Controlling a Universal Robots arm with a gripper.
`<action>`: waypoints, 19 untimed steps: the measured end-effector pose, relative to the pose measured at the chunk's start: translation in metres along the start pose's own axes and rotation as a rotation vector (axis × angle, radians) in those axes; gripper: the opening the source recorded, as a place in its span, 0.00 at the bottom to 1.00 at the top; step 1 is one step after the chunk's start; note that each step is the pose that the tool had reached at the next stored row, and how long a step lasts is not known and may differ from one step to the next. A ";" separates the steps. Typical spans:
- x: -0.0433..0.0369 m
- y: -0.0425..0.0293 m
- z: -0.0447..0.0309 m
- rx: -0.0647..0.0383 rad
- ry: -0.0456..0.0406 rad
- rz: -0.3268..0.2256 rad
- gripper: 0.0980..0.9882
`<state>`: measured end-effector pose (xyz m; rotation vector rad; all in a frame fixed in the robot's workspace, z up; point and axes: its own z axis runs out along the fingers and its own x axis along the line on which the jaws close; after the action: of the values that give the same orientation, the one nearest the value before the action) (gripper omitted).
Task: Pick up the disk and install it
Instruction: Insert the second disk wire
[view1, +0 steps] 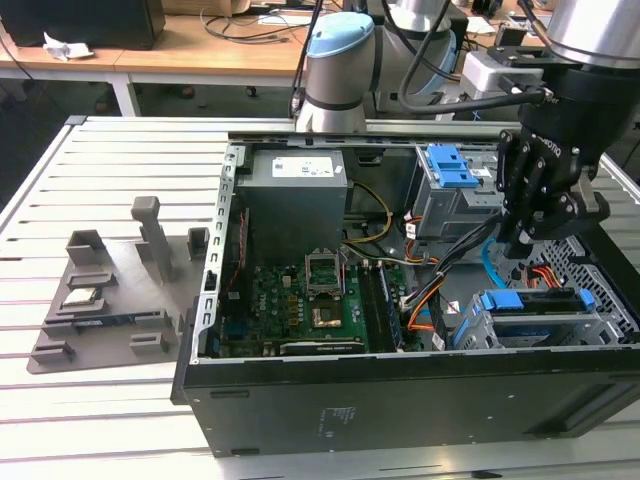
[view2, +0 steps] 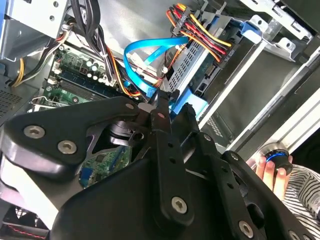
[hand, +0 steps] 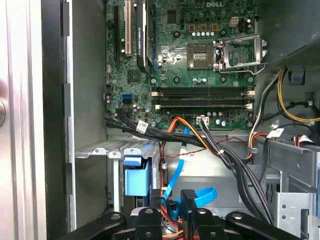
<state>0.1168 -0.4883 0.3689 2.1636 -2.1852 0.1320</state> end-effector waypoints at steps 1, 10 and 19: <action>0.0000 0.0000 0.0000 0.000 -0.0001 -0.001 0.23; 0.0097 0.0000 0.0012 0.001 -0.0001 -0.005 0.07; 0.0354 -0.0136 0.0134 -0.003 -0.0245 -0.006 0.07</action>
<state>0.1303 -0.5251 0.3595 2.1818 -2.1904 0.1029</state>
